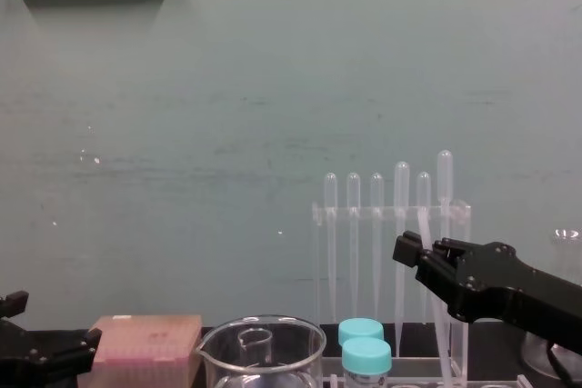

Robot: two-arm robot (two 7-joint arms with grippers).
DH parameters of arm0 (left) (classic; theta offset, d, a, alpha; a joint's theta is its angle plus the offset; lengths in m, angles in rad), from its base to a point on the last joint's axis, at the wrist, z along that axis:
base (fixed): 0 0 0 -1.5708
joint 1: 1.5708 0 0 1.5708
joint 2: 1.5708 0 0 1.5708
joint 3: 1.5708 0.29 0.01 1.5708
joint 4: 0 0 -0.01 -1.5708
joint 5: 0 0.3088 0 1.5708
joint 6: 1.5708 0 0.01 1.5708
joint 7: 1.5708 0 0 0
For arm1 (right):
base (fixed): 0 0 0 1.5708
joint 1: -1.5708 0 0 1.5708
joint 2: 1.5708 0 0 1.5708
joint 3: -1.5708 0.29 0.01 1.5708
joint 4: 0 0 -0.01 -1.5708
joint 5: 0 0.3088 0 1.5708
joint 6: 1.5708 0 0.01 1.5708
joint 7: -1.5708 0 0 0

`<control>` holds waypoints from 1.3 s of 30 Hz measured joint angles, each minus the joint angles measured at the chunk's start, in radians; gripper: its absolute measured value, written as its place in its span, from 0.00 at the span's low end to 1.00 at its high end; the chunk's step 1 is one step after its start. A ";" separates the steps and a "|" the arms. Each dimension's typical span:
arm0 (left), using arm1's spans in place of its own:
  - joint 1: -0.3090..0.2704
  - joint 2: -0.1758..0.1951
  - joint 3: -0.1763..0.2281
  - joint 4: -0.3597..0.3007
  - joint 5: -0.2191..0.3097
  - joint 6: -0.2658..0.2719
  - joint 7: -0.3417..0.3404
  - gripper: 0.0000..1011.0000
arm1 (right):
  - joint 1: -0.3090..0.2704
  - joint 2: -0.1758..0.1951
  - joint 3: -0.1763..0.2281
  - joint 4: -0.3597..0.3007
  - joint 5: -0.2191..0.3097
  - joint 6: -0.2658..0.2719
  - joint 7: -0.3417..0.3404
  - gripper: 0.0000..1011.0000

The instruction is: Pick up the stirring rod with one hand, then place it down.

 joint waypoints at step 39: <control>0.000 0.000 0.000 0.000 0.000 0.000 0.000 0.99 | -0.001 -0.001 0.001 0.000 -0.007 0.002 -0.006 0.70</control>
